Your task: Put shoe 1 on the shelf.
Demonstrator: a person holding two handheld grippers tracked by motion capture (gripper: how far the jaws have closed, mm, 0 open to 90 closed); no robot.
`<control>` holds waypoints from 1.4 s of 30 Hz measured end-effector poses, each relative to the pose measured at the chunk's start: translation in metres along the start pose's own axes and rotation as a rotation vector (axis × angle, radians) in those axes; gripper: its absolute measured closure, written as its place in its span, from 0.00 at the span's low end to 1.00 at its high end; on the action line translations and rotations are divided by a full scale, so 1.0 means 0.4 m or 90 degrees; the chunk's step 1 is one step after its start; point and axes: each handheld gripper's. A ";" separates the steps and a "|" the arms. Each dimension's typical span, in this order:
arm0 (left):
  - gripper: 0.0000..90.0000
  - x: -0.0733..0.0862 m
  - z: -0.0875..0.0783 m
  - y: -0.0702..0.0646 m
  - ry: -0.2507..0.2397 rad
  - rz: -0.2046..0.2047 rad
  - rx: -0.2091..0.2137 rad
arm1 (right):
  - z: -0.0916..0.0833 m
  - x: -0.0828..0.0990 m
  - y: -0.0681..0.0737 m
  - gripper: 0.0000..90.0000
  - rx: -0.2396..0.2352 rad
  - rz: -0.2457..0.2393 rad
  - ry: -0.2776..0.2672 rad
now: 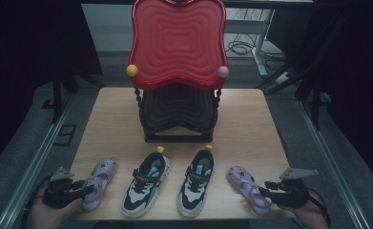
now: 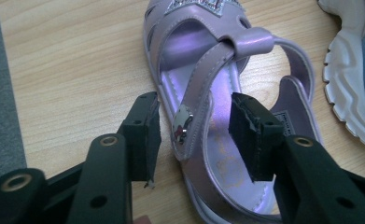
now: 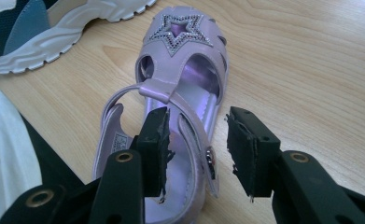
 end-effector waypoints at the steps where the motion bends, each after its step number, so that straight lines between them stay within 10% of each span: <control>1: 0.61 0.000 0.002 -0.001 0.002 0.001 0.001 | 0.001 -0.001 0.000 0.65 -0.002 0.000 0.000; 20: 0.77 0.009 0.025 -0.003 0.018 -0.015 0.005 | 0.048 0.008 -0.014 0.79 0.044 0.024 0.087; 42: 0.89 0.013 0.005 0.008 -0.043 -0.055 -0.012 | 0.040 0.008 -0.019 0.90 0.014 0.035 0.047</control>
Point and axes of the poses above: each handheld gripper's, and its own axes: z roughly forward along the jaws, x roughly out of its underside, y roughly to its left, and after that the axes turned 12 degrees about -x, right-handed
